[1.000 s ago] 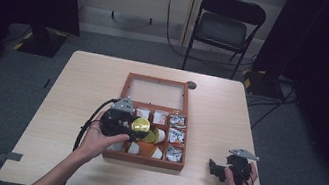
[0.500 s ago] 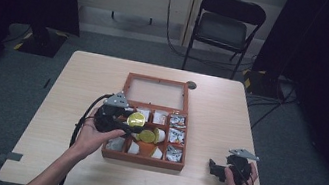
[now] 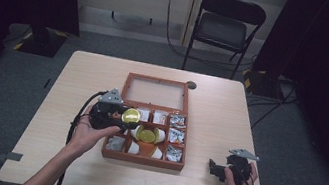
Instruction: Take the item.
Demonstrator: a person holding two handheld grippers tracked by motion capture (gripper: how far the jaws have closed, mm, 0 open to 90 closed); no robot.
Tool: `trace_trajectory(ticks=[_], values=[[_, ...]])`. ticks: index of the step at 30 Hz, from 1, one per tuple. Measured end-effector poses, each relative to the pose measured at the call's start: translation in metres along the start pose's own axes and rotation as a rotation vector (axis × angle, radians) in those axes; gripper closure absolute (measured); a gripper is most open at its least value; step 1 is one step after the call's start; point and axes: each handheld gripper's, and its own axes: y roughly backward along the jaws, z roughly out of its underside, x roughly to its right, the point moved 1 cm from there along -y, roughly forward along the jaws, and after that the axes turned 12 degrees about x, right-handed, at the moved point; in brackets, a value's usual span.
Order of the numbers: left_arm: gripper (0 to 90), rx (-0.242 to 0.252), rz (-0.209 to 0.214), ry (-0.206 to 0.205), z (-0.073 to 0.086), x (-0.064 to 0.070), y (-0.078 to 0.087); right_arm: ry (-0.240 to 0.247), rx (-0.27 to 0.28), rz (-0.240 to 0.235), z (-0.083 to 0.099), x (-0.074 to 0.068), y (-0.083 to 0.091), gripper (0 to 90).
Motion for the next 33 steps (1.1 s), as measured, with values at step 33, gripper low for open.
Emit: trace_trajectory(ticks=[33], values=[[38.2,0.051,-0.126,0.072,0.006,-0.050,0.043,0.000,0.000,0.001,0.000,0.000,0.000,0.0]])
